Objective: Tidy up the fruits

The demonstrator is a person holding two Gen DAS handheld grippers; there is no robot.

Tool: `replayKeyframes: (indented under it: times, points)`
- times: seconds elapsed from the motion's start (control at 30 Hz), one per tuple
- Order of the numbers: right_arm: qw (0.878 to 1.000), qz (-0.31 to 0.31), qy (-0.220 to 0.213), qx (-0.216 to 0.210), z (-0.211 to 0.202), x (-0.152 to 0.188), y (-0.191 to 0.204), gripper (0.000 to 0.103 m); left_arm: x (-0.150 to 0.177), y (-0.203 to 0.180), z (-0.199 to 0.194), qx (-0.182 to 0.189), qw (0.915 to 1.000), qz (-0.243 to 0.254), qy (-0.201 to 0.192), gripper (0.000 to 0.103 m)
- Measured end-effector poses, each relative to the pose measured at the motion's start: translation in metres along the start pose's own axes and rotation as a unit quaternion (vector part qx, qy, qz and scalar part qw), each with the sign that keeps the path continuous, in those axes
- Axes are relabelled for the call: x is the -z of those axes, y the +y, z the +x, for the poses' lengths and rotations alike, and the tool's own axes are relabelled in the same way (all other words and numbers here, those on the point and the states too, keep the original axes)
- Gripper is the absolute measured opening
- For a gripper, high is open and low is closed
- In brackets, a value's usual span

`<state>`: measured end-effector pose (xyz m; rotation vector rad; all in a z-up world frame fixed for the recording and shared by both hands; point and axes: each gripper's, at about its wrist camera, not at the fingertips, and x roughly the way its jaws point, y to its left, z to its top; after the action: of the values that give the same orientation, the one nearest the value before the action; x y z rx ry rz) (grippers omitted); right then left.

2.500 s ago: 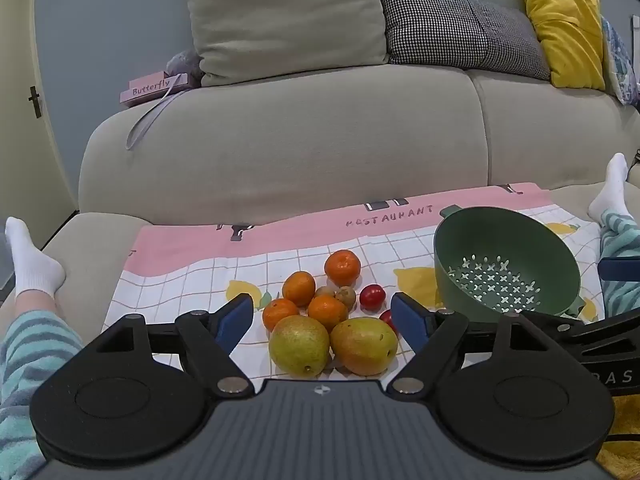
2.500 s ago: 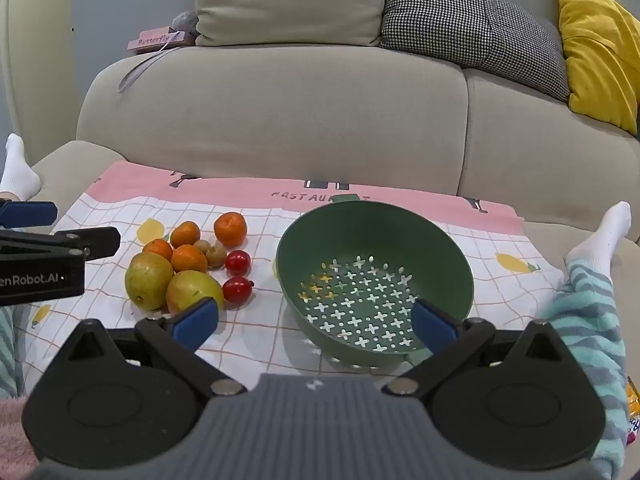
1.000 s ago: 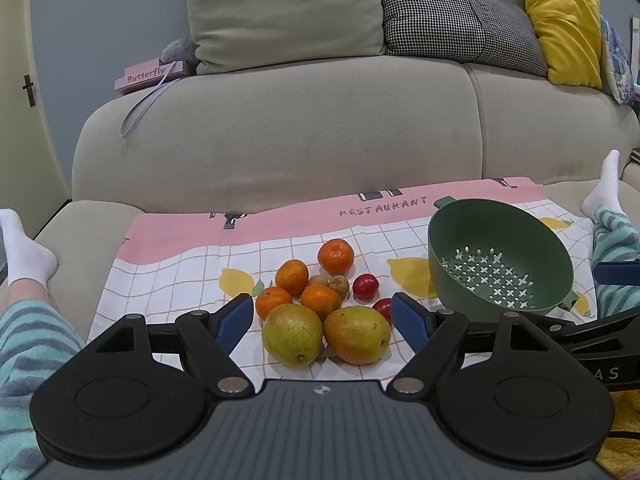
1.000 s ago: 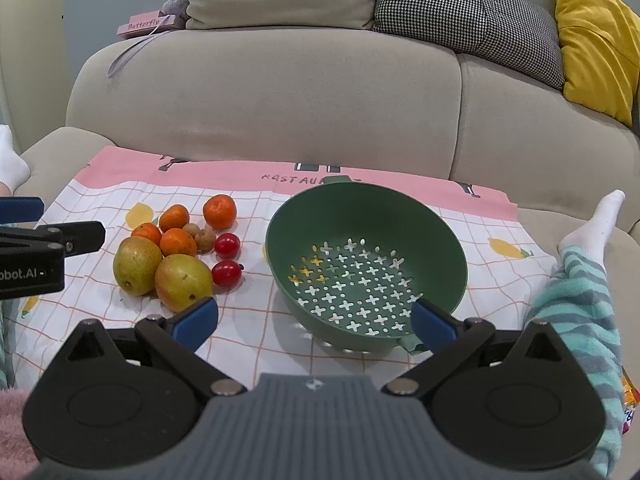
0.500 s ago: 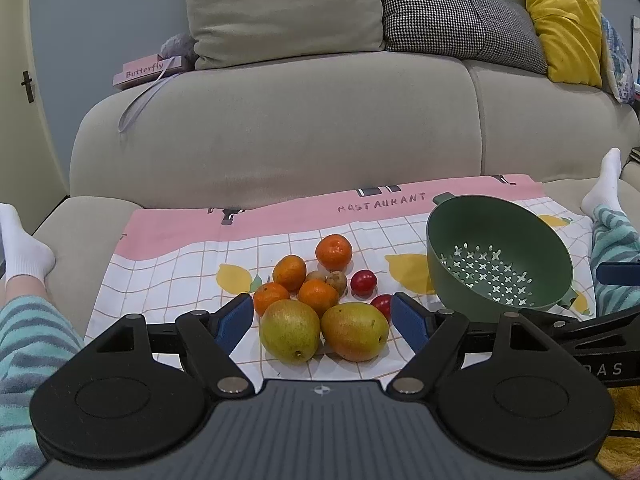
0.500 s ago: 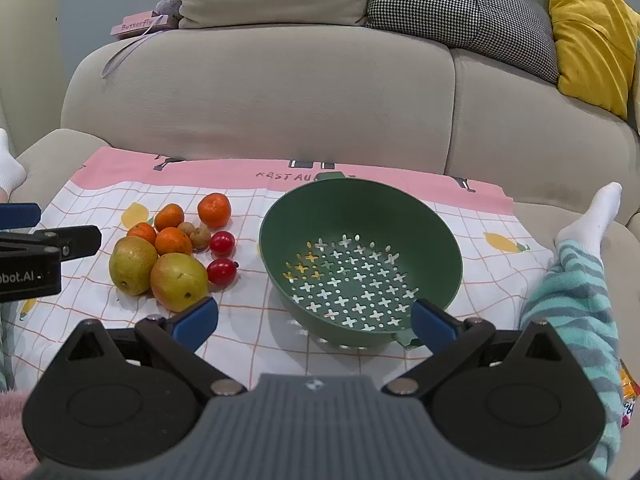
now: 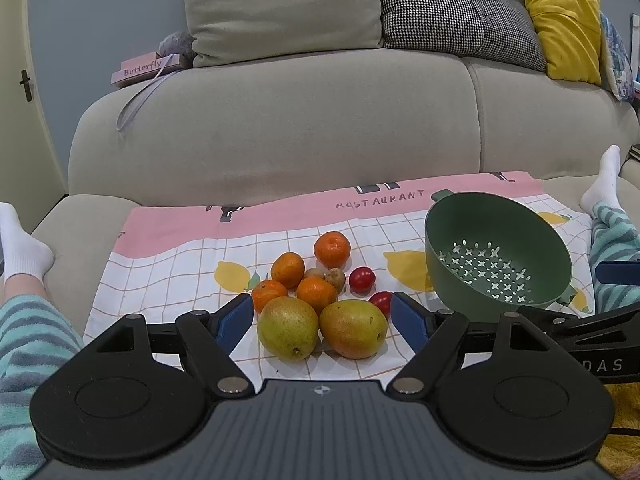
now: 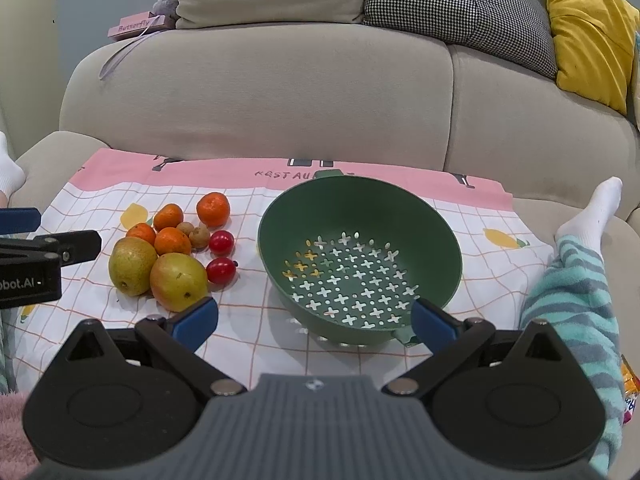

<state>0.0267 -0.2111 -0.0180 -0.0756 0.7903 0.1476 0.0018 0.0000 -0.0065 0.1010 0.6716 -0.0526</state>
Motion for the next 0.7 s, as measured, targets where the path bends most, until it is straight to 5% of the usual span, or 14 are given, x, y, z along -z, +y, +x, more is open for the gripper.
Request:
replayKeyframes:
  times: [0.7]
  points:
    - [1.0, 0.007, 0.006, -0.004, 0.002, 0.001, -0.001, 0.099, -0.0003, 0.0, 0.0001, 0.0, 1.0, 0.0, 0.0, 0.092]
